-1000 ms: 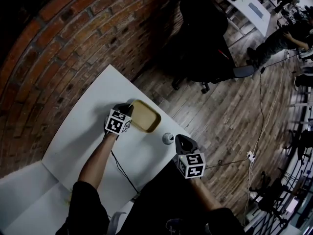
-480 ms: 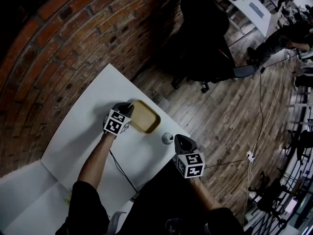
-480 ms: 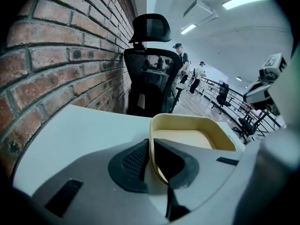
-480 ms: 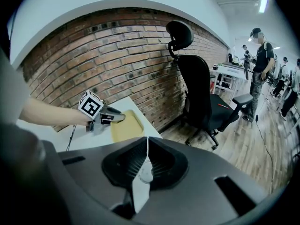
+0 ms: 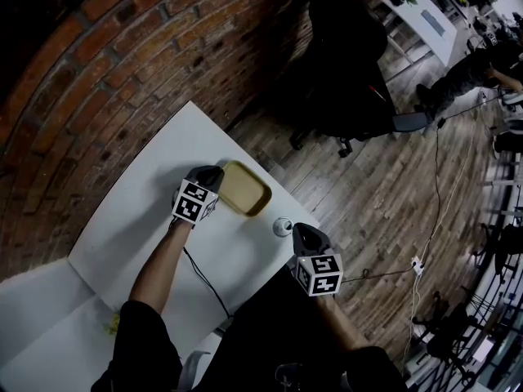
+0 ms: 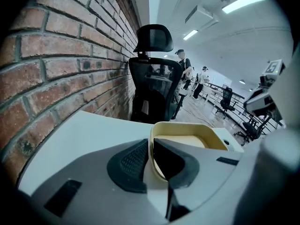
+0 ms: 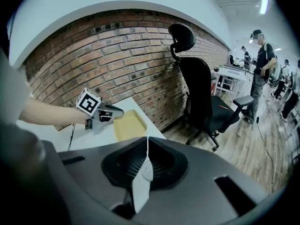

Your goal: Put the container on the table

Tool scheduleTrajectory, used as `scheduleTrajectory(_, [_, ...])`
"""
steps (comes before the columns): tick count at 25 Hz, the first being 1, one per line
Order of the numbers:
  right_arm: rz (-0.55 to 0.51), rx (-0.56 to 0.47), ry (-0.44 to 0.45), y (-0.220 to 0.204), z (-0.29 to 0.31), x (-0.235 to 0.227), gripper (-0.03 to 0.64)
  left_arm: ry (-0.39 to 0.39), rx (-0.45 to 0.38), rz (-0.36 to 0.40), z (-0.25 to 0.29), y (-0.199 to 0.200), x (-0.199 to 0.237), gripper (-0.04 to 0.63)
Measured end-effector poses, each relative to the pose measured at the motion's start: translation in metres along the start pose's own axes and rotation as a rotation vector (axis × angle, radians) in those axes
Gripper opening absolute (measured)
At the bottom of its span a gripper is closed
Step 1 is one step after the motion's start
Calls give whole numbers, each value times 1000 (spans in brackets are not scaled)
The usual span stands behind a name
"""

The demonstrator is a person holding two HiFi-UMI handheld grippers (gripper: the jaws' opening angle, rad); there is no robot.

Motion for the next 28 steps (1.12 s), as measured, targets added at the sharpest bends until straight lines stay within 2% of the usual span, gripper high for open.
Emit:
scheduleTrajectory(8, [-23, -24, 20, -3, -10, 11, 25, 63, -60, -16, -31, 1, -9, 23])
scheduleTrajectory(15, [-60, -92, 61, 9, -12, 34, 25, 107, -104, -58, -72, -6, -18, 23])
scheduleTrajectory(28, [-198, -173, 226, 15, -44, 65, 23, 274, -175, -132, -156, -23, -84, 23])
Point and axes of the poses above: the fingertips, and each gripper's own axes: z forward along the fingers, x to its left, y out of its top, the point moved 1 cm from there along -z, backward along the fingers, and after that the axes turned 8 degrees about x, right-handed, at the moved point
